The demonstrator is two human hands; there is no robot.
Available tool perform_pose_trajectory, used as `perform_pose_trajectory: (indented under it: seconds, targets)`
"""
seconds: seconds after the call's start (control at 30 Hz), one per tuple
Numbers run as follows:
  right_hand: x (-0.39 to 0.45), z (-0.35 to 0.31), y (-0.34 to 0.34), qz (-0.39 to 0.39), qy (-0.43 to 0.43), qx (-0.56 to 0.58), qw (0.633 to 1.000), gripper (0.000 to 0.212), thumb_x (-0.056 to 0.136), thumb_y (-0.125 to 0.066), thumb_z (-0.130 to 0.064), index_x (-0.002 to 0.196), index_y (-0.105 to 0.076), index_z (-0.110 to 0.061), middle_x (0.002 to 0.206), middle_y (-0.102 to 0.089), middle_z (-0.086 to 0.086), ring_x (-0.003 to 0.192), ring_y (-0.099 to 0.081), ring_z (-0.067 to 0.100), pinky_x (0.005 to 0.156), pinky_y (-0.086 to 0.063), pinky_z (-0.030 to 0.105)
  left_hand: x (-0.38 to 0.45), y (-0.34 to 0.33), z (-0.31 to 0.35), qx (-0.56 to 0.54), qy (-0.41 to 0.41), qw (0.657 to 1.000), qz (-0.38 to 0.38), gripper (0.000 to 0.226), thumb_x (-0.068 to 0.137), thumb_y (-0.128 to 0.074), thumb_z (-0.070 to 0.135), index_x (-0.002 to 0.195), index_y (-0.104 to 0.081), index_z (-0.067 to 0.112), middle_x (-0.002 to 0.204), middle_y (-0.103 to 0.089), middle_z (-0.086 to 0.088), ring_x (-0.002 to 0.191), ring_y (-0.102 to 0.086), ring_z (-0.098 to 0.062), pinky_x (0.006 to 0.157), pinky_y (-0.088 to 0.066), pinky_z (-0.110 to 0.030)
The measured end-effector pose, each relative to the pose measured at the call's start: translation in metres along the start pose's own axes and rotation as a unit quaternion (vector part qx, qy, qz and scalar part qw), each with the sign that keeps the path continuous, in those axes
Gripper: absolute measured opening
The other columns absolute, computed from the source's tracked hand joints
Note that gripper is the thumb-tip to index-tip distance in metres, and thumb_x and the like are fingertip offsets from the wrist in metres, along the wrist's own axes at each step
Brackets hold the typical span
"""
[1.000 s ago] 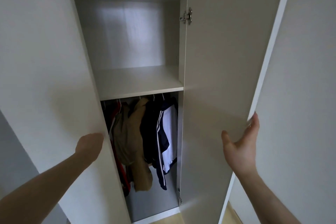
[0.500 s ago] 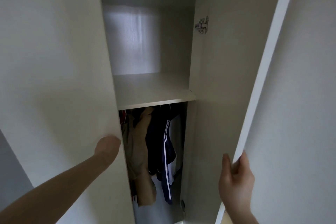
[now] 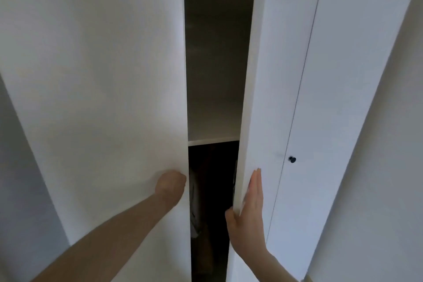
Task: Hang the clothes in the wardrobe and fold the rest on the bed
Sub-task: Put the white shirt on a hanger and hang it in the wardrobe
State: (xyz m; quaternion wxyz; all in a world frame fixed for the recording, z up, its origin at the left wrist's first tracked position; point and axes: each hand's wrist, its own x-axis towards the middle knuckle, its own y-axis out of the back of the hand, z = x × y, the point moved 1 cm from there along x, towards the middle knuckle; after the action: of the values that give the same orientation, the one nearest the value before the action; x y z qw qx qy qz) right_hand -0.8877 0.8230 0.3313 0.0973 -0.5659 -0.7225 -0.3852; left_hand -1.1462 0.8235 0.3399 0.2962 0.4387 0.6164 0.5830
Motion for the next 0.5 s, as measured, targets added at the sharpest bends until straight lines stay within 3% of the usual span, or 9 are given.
perform_pose_trajectory:
  seconds: [0.1, 0.2, 0.33, 0.4, 0.5]
  targets:
    - [0.015, -0.009, -0.032, 0.005, 0.013, -0.042, 0.999, 0.123, 0.089, -0.061, 0.003, 0.154, 0.032, -0.043, 0.168, 0.027, -0.014, 0.159, 0.017, 0.015, 0.129, -0.010, 0.045, 0.007, 0.000, -0.001, 0.010, -0.003, 1.000, 0.001, 0.030, 0.107, -0.044, 0.009, 0.128, -0.064, 0.012, 0.134, -0.063, -0.009, 0.125, -0.059, -0.026, 0.106, -0.047, -0.035]
    - [0.028, -0.008, -0.054, -0.003, 0.030, -0.061, 0.998, 0.111, 0.097, -0.068, -0.022, 0.161, 0.022, -0.027, 0.170, 0.025, -0.007, 0.160, 0.015, 0.020, 0.128, -0.018, 0.052, 0.013, 0.001, -0.002, 0.020, -0.004, 1.000, 0.009, 0.031, 0.108, -0.041, 0.008, 0.128, -0.065, 0.011, 0.131, -0.065, -0.010, 0.123, -0.061, -0.025, 0.104, -0.050, -0.035]
    - [0.044, -0.001, -0.072, -0.020, 0.044, -0.064, 0.997, 0.102, 0.096, -0.053, -0.061, 0.165, 0.011, -0.021, 0.173, 0.018, -0.002, 0.160, 0.011, 0.020, 0.125, -0.026, 0.056, 0.017, 0.000, -0.001, 0.029, -0.020, 0.999, 0.016, 0.033, 0.110, -0.039, 0.008, 0.132, -0.062, 0.010, 0.133, -0.064, -0.011, 0.124, -0.060, -0.026, 0.102, -0.048, -0.034]
    - [0.051, 0.005, -0.080, -0.029, 0.043, -0.073, 0.996, 0.103, 0.095, -0.054, -0.062, 0.165, 0.012, -0.024, 0.173, 0.018, -0.003, 0.160, 0.013, 0.019, 0.121, -0.033, 0.058, 0.019, -0.003, -0.003, 0.048, -0.030, 0.998, 0.016, 0.031, 0.110, -0.039, 0.008, 0.131, -0.063, 0.010, 0.132, -0.064, -0.010, 0.124, -0.061, -0.026, 0.101, -0.048, -0.035]
    - [0.057, 0.016, -0.089, -0.055, 0.044, -0.085, 0.994, 0.111, 0.094, -0.070, -0.046, 0.164, 0.013, -0.026, 0.172, 0.021, -0.003, 0.159, 0.017, 0.020, 0.111, -0.047, 0.056, 0.021, -0.006, -0.007, 0.077, -0.046, 0.996, 0.021, 0.030, 0.110, -0.041, 0.010, 0.130, -0.062, 0.011, 0.132, -0.064, -0.010, 0.124, -0.060, -0.026, 0.102, -0.047, -0.036]
